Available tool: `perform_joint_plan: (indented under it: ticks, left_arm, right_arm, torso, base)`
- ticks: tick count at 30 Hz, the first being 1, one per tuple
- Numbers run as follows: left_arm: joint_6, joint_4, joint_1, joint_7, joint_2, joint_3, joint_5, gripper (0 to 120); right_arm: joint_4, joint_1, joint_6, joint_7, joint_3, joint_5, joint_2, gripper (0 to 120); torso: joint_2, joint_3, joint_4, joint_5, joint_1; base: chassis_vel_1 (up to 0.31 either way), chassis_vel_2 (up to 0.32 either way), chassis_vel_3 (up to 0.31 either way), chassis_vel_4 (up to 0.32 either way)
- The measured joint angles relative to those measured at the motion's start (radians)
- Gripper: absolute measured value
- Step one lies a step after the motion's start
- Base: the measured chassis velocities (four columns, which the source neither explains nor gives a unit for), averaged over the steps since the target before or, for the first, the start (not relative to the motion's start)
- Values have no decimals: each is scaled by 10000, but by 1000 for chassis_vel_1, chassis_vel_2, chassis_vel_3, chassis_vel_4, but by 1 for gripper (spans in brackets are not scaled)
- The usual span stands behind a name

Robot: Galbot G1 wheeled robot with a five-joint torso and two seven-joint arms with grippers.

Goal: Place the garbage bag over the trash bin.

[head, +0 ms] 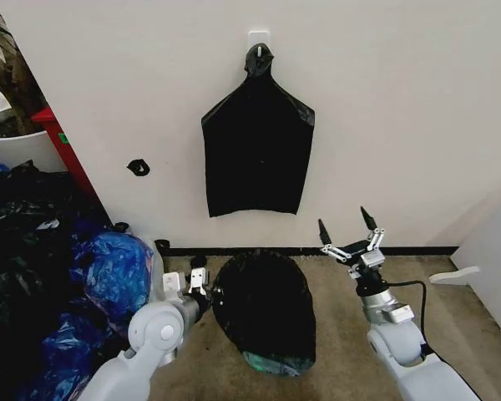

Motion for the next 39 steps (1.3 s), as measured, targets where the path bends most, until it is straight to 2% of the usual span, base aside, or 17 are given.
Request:
perform_joint_plan:
  ticks: [5,7,11,15,16,18,22,23,26,28,32,33,35,36,37,38,39]
  left_arm:
    - [-30,-90,86,5,28,-4,105,22]
    - [-45,-241,177,18,104,-33,150,34]
    - [-45,-471,292,13,200,-103,169,44]
    - [-45,-948,469,-140,364,-277,68,63]
    - [-45,-948,469,-140,364,-277,68,63]
    - [-47,-1179,568,-268,512,-354,3,71]
    - [-425,-1150,662,-418,682,-490,-325,88]
    - [-425,-1150,662,-418,682,-490,-325,88]
    - [-621,-704,777,-171,605,-595,-1285,98]
    - [-569,-640,806,52,502,-693,-1529,100]
    - [-205,-1028,849,347,422,-813,-1765,100]
    - [-155,-1205,879,515,426,-827,-1605,100]
    - [-622,-1787,1026,1247,520,-786,-158,100]
    - [-622,-1787,1026,1247,520,-786,-158,100]
    - [-1171,-1931,1084,1546,541,-724,586,100]
    - [-2475,-1990,1156,2010,543,-604,1981,100]
    - [-3331,-1883,1181,2360,526,-563,2832,100]
  right_arm:
    - [-108,-30,18,-25,3,-65,6,100]
    - [-151,-53,33,-35,11,-86,19,100]
    - [-192,-82,63,-42,24,-118,46,100]
    - [-280,-145,137,-51,51,-176,74,100]
    - [-280,-145,137,-51,51,-176,74,100]
    - [-310,-170,165,-51,65,-198,89,100]
    - [-333,-214,211,-52,78,-256,148,100]
    - [-333,-214,211,-52,78,-256,148,100]
    - [-363,-240,259,-55,49,-383,220,100]
    - [-363,-266,273,-57,46,-422,230,100]
    - [-355,-335,281,-58,74,-430,224,100]
    - [-350,-350,288,-56,89,-431,217,100]
    - [-313,-386,280,7,129,-431,198,100]
    - [-313,-386,280,7,129,-431,198,100]
    - [-279,-396,240,80,132,-440,193,100]
    - [-167,-428,36,307,151,-494,189,100]
    - [-97,-456,-106,442,178,-533,185,100]
  torso:
    - [0,0,0,2,0]
    - [0,0,0,0,0]
    - [0,0,0,0,0]
    - [0,0,0,1,0]
    - [0,0,0,1,0]
    - [0,0,-1,1,0]
    - [0,-1,0,2,0]
    - [0,-1,0,2,0]
    - [0,0,0,0,0]
    - [0,0,1,-1,0]
    - [0,0,-1,1,0]
    - [0,0,-1,1,0]
    - [0,0,-1,3,0]
    - [0,0,-1,3,0]
    - [0,0,0,3,0]
    - [0,0,3,3,0]
    - [1,-1,2,4,0]
  base:
    - [0,0,0,0]
    - [0,0,0,0]
    - [0,0,0,0]
    - [0,0,0,0]
    - [0,0,0,0]
    - [0,0,0,0]
    - [0,0,0,0]
    - [0,0,0,0]
    - [0,0,0,0]
    - [0,0,0,0]
    - [0,0,0,0]
    - [0,0,0,0]
    - [0,0,0,0]
    - [0,0,0,0]
    - [0,0,0,0]
    - [0,0,0,0]
    - [0,0,0,0]
